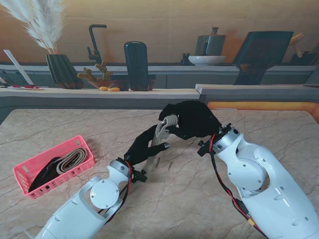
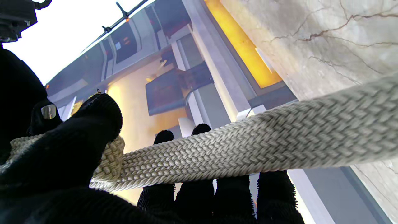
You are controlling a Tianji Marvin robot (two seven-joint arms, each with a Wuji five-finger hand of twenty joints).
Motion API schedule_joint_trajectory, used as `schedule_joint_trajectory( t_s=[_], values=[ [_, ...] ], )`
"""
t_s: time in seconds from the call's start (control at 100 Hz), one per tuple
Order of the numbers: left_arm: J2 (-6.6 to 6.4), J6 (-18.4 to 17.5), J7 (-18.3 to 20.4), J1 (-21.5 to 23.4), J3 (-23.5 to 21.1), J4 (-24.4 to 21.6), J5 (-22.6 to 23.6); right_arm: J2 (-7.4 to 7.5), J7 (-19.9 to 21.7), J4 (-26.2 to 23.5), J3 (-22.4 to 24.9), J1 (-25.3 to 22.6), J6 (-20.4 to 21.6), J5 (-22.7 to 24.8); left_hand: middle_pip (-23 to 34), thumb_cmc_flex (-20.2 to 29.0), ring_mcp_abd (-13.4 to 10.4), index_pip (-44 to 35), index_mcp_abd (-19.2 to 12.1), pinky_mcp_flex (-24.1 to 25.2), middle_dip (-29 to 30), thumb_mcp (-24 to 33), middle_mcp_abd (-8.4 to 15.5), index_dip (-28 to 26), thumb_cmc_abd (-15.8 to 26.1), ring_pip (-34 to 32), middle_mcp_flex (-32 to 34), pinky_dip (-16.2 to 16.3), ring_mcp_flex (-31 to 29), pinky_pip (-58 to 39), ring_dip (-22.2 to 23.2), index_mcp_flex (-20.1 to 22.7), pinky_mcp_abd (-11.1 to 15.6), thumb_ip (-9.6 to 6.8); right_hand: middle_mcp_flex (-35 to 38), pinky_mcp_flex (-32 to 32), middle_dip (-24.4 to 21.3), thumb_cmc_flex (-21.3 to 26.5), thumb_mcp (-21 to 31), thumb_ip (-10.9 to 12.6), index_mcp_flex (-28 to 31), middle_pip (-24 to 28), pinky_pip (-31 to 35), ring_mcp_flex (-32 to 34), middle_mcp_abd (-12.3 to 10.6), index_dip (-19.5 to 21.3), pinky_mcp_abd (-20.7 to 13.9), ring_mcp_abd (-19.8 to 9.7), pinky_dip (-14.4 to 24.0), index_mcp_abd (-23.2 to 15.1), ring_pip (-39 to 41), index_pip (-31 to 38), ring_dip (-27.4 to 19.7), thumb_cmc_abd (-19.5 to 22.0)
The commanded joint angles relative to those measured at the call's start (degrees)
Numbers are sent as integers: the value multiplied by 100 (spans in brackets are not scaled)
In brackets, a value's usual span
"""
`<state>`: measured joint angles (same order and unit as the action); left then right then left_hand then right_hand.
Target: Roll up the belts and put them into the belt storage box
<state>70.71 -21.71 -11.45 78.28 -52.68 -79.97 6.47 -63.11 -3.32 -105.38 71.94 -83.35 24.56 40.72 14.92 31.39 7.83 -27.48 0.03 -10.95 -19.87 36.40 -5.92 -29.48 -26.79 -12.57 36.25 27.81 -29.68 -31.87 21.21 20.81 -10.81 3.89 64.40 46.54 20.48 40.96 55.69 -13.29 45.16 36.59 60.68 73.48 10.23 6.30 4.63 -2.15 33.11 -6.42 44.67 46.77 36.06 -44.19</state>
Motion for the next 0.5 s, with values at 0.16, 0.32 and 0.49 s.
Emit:
schedule_joint_trajectory(
  t_s=[0.16,0.32,0.49],
  values=[
    [18,91,52,100,13,-135,-133,15,-32,-292,220,62,124,212,340,702,-145,-175,-127,-208,-111,-78,226,-111,429,-507,793,209,-708,-833,136,470,-113,19,235,-44,114,428,513,-43,709,9,128,194,-432,112,-231,-163,-108,-728,-69,1348,-5,430],
    [54,232,127,118,25,-147,-497,24,-3,-404,341,99,142,279,503,1274,-119,-436,-130,-270,-219,-263,271,-235,724,-794,1193,262,-1013,-1196,269,758,-158,73,224,-44,122,417,481,-46,692,12,125,195,-447,104,-254,-191,-104,-747,-79,1359,-2,457],
    [59,353,327,138,71,-211,-874,13,-137,-364,343,160,155,418,604,2827,82,-1080,-239,-478,-844,-1197,203,-284,946,-1416,1976,277,-1508,-1797,452,1287,-190,293,205,-44,125,419,459,-42,668,15,125,197,-468,105,-266,-208,-99,-771,-91,1373,-1,484]
  ],
)
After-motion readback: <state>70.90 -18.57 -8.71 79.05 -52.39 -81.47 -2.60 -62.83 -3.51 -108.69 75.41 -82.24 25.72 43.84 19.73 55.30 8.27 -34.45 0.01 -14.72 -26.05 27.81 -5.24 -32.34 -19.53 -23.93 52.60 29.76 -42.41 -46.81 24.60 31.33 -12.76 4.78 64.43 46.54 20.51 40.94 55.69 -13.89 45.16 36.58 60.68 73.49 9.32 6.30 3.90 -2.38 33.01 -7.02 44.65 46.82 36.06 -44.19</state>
